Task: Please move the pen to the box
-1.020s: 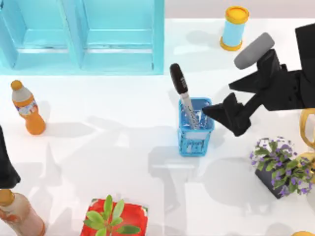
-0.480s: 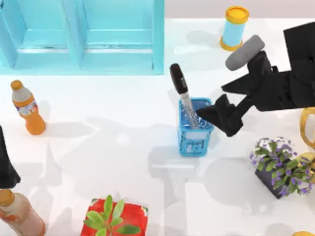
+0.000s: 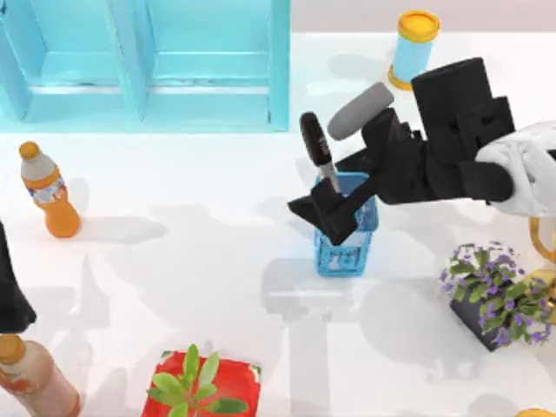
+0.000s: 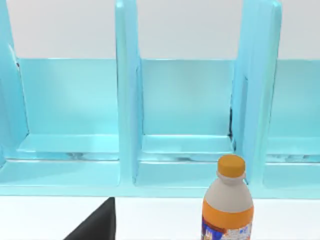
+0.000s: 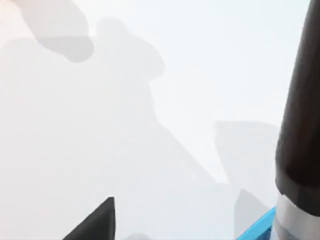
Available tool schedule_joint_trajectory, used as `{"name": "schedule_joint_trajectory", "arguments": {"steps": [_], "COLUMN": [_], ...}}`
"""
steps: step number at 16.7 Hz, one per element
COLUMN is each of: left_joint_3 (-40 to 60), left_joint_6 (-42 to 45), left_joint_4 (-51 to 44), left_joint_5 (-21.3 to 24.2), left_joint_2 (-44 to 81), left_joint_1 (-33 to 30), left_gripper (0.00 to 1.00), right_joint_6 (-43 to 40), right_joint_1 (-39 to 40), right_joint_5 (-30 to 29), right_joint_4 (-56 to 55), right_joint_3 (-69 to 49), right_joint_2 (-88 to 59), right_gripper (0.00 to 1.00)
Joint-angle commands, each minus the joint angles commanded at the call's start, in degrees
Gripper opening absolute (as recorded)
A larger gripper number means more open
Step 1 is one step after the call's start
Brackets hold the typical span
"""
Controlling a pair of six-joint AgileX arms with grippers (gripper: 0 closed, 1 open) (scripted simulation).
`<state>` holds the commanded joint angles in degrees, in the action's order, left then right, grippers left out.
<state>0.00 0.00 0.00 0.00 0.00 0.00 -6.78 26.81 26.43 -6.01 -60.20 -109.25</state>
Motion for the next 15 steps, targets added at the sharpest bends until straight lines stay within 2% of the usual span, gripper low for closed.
{"name": "schedule_joint_trajectory", "arguments": {"steps": [6,15], "left_joint_3": [0.0,0.0], "left_joint_6": [0.0,0.0], "left_joint_4": [0.0,0.0], "left_joint_5": [0.0,0.0], "left_joint_2": [0.0,0.0], "left_joint_1": [0.0,0.0], "left_gripper": [1.0,1.0], "right_joint_6": [0.4,0.4], "right_joint_1": [0.5,0.5], "right_joint_5": [-0.4,-0.4], "right_joint_4": [-2.7,-2.7], "right_joint_3": [-0.4,-0.4], "right_joint_2": [-2.9,-2.9], "right_gripper": [1.0,0.32]}}
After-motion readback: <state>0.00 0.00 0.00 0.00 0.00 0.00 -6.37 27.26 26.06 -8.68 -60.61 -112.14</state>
